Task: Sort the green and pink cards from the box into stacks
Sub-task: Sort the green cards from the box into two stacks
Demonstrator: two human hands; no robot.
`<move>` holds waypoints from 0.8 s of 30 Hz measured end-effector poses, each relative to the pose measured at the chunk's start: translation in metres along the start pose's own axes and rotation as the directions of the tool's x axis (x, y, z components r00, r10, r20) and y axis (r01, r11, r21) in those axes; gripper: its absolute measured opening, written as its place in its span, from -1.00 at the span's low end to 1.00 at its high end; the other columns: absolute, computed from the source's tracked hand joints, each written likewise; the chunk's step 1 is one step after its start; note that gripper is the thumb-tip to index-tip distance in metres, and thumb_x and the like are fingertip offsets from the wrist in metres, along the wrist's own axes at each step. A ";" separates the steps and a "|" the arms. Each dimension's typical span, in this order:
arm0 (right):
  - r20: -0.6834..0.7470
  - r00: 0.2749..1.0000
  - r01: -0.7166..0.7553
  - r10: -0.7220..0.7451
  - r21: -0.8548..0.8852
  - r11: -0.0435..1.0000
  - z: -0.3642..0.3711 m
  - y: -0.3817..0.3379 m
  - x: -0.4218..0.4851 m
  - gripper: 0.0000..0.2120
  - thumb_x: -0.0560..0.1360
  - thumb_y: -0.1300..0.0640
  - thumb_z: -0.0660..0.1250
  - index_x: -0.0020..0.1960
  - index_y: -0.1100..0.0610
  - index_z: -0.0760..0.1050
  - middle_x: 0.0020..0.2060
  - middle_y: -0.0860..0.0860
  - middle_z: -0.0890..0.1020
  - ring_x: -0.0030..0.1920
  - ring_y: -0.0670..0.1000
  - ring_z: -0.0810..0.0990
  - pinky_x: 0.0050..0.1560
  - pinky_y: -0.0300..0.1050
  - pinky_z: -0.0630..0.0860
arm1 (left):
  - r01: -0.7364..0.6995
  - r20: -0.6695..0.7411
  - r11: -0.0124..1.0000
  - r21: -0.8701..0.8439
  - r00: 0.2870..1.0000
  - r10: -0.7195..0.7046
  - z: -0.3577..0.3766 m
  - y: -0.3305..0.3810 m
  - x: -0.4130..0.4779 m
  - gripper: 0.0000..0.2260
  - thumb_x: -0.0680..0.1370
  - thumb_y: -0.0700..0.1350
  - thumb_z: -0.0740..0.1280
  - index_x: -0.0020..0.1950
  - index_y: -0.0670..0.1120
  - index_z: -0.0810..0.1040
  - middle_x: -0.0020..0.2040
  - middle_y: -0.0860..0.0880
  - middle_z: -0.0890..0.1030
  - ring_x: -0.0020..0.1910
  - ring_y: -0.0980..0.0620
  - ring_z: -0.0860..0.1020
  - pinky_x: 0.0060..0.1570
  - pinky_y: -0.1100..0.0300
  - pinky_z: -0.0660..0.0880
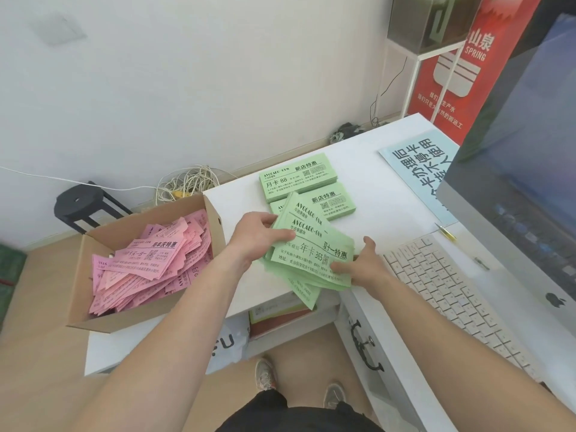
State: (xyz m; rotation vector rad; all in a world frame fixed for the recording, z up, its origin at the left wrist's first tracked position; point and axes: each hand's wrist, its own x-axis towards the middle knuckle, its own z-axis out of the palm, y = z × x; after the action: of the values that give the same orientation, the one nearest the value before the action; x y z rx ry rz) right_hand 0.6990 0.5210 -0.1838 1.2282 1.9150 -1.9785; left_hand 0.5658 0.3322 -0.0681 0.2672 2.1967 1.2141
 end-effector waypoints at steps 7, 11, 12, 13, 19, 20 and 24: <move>0.256 0.964 -0.026 -0.075 0.369 0.929 0.010 -0.034 -0.001 0.07 0.36 0.22 0.62 0.63 0.07 -0.02 0.34 0.07 0.53 0.29 0.10 0.56 0.38 0.28 0.42 | -0.274 0.077 0.950 0.148 0.961 0.265 -0.036 0.065 -0.013 -0.68 0.40 -0.18 0.58 0.13 -0.06 0.68 0.00 0.05 0.73 -0.01 0.11 0.69 0.05 0.10 0.62; 0.338 0.928 0.020 -0.159 0.381 0.924 0.013 -0.056 -0.003 -0.12 0.29 0.11 0.60 0.52 0.07 0.29 0.37 -0.06 0.53 0.35 -0.02 0.50 0.32 0.15 0.46 | -0.369 0.141 0.919 0.140 0.926 0.350 -0.056 0.090 -0.020 -0.68 0.42 -0.28 0.55 0.13 -0.06 0.65 0.03 -0.02 0.73 0.04 -0.01 0.70 0.07 0.06 0.63; 0.358 0.914 0.037 -0.189 0.391 0.920 0.014 -0.062 -0.004 -0.23 0.30 0.12 0.58 0.46 0.04 0.38 0.32 -0.08 0.58 0.37 -0.02 0.50 0.30 0.13 0.45 | -0.382 0.153 0.916 0.124 0.919 0.363 -0.062 0.094 -0.022 -0.68 0.43 -0.31 0.54 0.13 -0.06 0.65 0.04 -0.03 0.73 0.05 -0.03 0.70 0.06 0.08 0.63; 0.372 0.903 0.049 -0.215 0.407 0.912 0.014 -0.066 -0.004 -0.30 0.30 0.14 0.57 0.40 0.01 0.44 0.29 -0.09 0.62 0.37 -0.02 0.50 0.29 0.11 0.44 | -0.394 0.161 0.913 0.105 0.913 0.375 -0.068 0.096 -0.023 -0.68 0.44 -0.32 0.52 0.14 -0.08 0.64 0.04 -0.05 0.73 0.06 -0.05 0.69 0.07 0.07 0.63; 0.433 0.856 0.093 -0.283 0.411 0.907 0.012 -0.073 0.002 -0.38 0.34 0.20 0.52 0.38 0.06 0.50 0.28 -0.02 0.65 0.32 0.01 0.57 0.35 0.09 0.43 | -0.397 0.123 0.918 -0.012 0.910 0.396 -0.086 0.079 -0.018 -0.66 0.45 -0.36 0.49 0.20 -0.17 0.58 0.09 -0.08 0.71 0.11 -0.01 0.66 0.09 0.12 0.61; 0.410 0.868 0.104 -0.279 0.400 0.911 0.011 -0.072 0.005 -0.38 0.33 0.21 0.54 0.38 0.08 0.51 0.27 0.00 0.65 0.32 0.03 0.58 0.37 0.10 0.43 | -0.387 0.104 0.922 -0.027 0.916 0.388 -0.086 0.071 -0.015 -0.66 0.45 -0.36 0.48 0.18 -0.15 0.58 0.09 -0.06 0.71 0.10 0.01 0.66 0.10 0.12 0.61; 0.233 0.933 0.184 -0.274 0.346 0.920 0.003 -0.071 0.011 -0.53 0.37 0.38 0.54 0.24 0.14 0.60 0.13 0.03 0.72 0.25 0.12 0.63 0.28 0.08 0.53 | -0.336 0.007 0.937 -0.093 0.941 0.338 -0.079 0.030 0.000 -0.64 0.45 -0.34 0.49 0.20 -0.12 0.55 0.09 -0.11 0.71 0.11 -0.09 0.67 0.14 -0.03 0.60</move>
State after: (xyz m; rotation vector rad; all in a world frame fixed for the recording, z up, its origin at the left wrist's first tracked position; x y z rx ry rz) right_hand 0.6478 0.5368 -0.1352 0.7451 1.7149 -2.5076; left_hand 0.5151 0.2938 -0.0117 0.6390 2.1257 1.4799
